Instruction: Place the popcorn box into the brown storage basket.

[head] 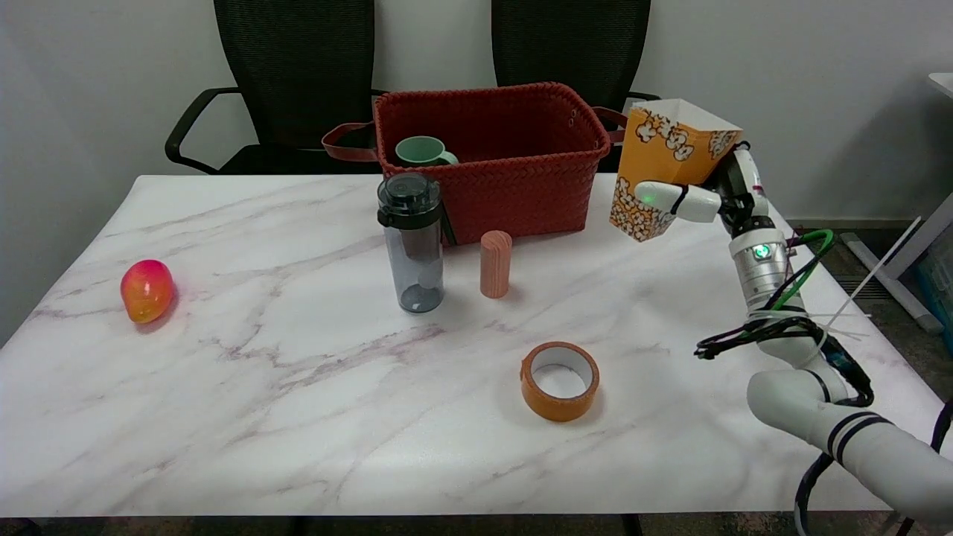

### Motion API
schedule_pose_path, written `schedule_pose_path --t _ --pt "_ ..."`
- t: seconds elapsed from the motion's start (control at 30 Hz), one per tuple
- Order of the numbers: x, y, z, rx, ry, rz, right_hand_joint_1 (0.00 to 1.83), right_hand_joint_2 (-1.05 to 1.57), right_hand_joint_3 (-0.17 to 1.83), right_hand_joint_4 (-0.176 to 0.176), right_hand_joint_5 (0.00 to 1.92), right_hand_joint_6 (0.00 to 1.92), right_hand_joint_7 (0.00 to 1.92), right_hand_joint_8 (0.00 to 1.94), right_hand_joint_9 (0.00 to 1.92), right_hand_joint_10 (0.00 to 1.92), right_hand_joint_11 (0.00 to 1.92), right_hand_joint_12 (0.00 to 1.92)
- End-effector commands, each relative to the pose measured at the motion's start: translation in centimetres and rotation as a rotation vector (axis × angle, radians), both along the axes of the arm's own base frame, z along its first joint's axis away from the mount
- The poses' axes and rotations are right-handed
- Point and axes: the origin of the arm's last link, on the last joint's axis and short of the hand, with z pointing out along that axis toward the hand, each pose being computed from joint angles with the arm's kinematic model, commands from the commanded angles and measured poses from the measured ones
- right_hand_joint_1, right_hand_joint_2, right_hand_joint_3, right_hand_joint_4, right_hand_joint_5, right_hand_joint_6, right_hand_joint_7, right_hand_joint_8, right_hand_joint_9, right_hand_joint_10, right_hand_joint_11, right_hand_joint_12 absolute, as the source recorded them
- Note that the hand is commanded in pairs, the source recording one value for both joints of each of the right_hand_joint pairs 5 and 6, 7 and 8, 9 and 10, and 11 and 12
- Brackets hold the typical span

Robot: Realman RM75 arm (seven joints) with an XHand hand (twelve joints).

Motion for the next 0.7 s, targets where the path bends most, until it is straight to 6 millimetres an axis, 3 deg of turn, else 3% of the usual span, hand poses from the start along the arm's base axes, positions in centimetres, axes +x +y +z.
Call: schedule_pose_path --t 0.03,0.43,0.7 --pt "4.5 -3.7 -0.1 0.026 0.059 0.057 1.01 0.43 -0.17 0.0 0.43 0.43 0.85 0.85 0.84 0.84 1.23 1.23" --pt "7.8 -6.5 -0.6 0.04 0.078 0.094 0.99 0.45 -0.17 0.0 0.42 0.42 0.86 0.86 0.84 0.84 1.2 1.2" --pt "9.5 -9.4 -2.2 0.066 0.072 0.119 0.97 0.48 -0.17 0.0 0.41 0.41 0.85 0.85 0.81 0.81 1.16 1.16"
